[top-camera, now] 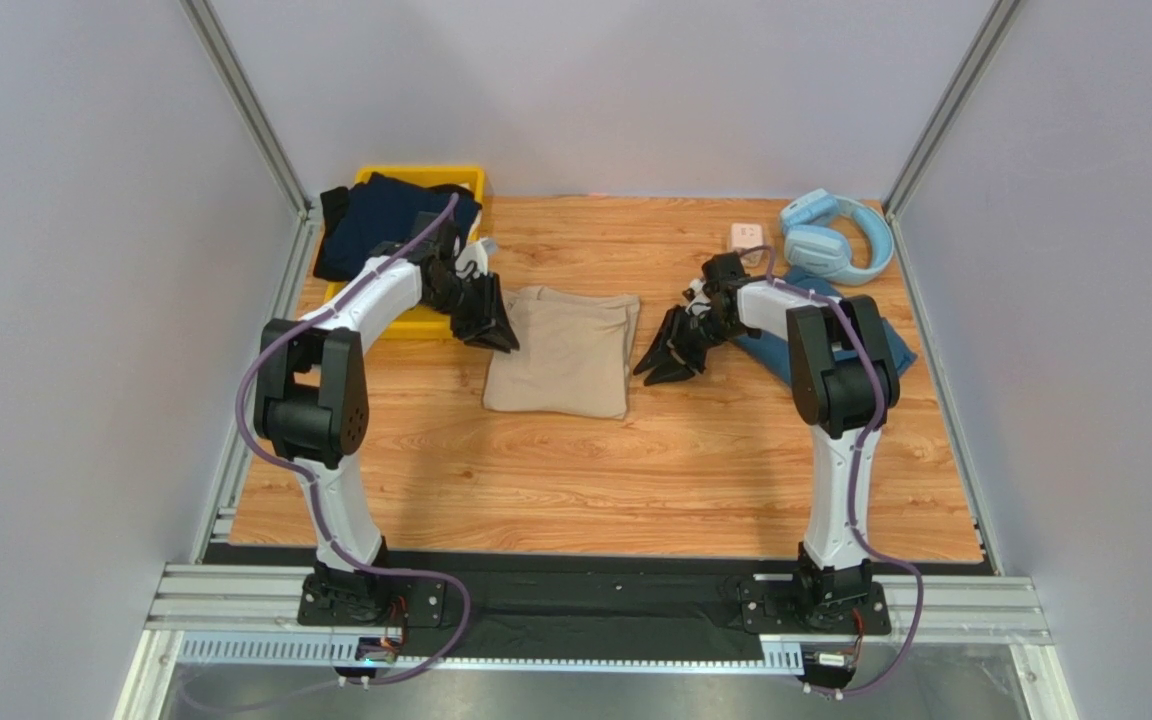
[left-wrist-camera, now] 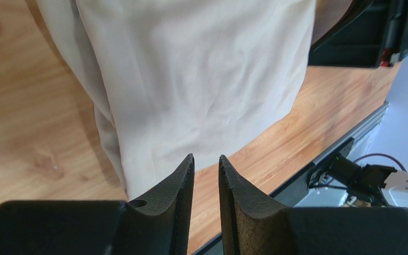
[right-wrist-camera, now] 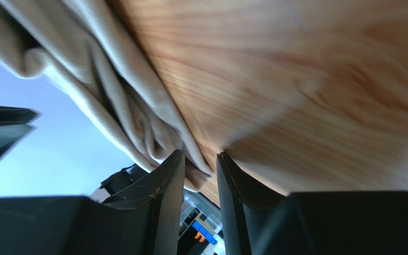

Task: Fold and stack the t-shirts
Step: Smooth out wrinkles on the folded tshirt

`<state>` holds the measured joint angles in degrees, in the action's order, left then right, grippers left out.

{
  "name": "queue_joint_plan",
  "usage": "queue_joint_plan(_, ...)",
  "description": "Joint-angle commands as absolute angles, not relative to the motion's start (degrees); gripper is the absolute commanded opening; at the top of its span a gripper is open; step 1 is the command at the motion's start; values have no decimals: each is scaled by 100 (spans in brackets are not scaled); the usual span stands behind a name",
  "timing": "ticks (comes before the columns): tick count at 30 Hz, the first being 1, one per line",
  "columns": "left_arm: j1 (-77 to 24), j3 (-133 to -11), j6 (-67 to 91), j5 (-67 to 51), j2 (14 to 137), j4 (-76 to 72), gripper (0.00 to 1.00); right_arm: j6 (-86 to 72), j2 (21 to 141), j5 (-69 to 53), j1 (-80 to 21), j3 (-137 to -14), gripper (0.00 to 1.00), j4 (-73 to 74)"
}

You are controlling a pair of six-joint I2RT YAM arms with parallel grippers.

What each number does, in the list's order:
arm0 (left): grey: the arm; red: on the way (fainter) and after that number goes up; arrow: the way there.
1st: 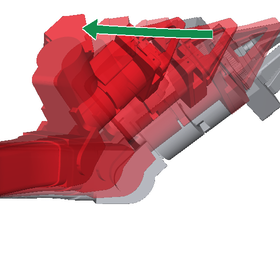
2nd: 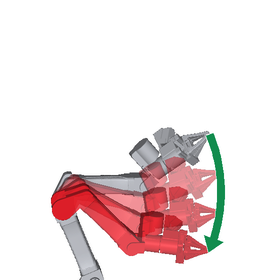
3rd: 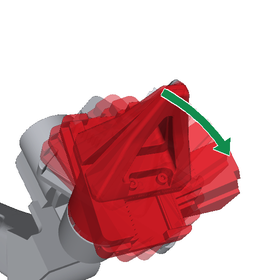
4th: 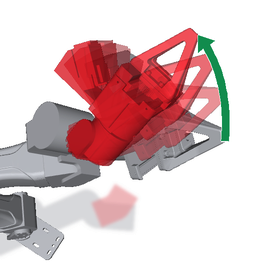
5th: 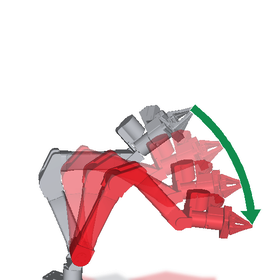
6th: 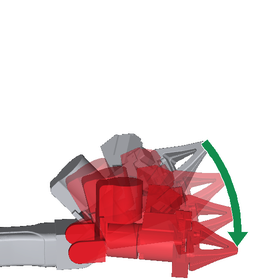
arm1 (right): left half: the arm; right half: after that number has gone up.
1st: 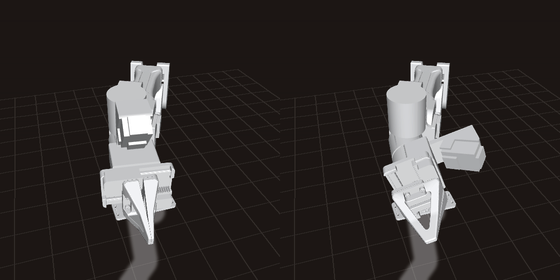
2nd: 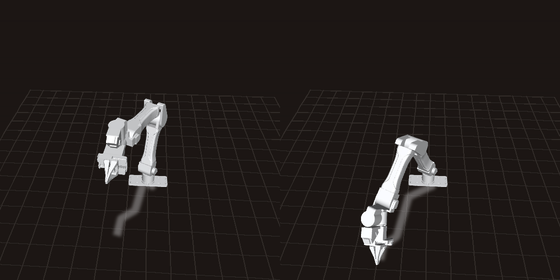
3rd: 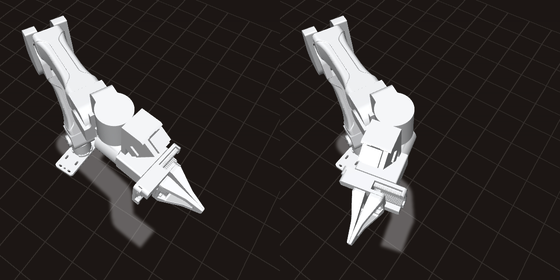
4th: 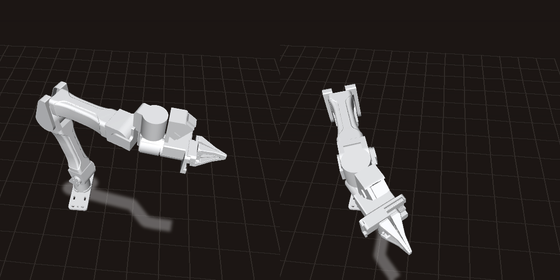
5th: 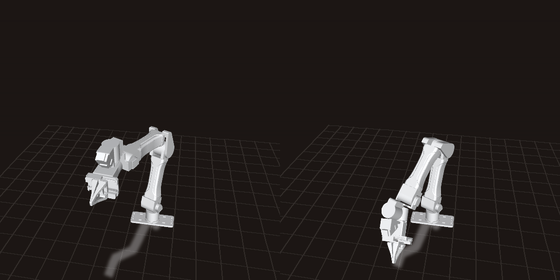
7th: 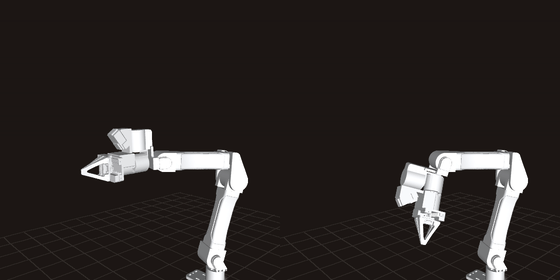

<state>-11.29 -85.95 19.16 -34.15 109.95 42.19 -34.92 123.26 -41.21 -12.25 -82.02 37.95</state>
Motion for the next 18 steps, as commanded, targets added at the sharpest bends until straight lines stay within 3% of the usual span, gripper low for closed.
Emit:
queue_joint_plan(1,-1221,-8244,2013,-3569,10565,4104,30,-4007,12480,-4666,-1222,-7998,36,2209)
queue_joint_plan(18,-1854,-8341,1749,-3156,10837,4781,28,-3929,12560,-5827,-853,-7383,39,1450)
